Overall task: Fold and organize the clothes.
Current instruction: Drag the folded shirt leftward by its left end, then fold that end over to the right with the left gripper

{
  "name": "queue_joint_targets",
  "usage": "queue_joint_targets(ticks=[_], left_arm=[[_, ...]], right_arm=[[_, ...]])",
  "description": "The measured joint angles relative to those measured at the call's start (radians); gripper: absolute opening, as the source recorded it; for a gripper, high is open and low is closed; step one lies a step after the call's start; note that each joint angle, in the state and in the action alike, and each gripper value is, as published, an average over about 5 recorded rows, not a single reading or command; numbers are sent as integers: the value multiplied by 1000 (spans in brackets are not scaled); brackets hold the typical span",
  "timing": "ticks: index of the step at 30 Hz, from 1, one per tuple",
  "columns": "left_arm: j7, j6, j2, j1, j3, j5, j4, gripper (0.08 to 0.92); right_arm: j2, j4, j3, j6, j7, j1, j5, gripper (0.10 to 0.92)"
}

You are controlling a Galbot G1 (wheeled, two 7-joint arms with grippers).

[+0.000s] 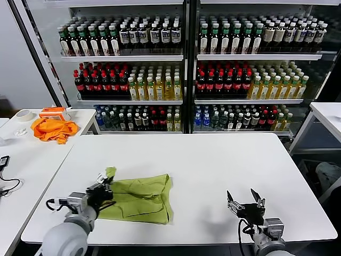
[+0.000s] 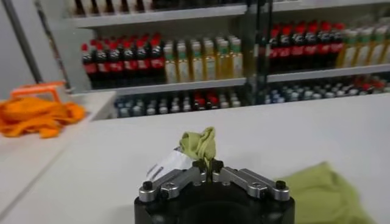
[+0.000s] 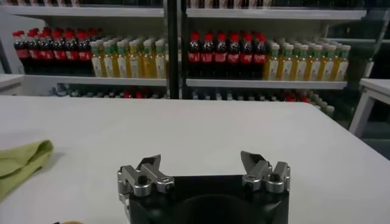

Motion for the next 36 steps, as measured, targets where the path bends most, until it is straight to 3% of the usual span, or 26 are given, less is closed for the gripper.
queue_joint_targets(ticks=[25,28,36], left_arm=[[-8,6,-144,-126,195,-31,86,102],[-13,3,-167,-144,213,-32,109,144],[-10,-25,-221,-176,230,-79,125,371]], right_arm=[[15,-27,-5,11,-11,11,-26,823],[15,-28,-7,11,-13,12,-27,823],[10,-23,-6,10,-14,16,-29,823]])
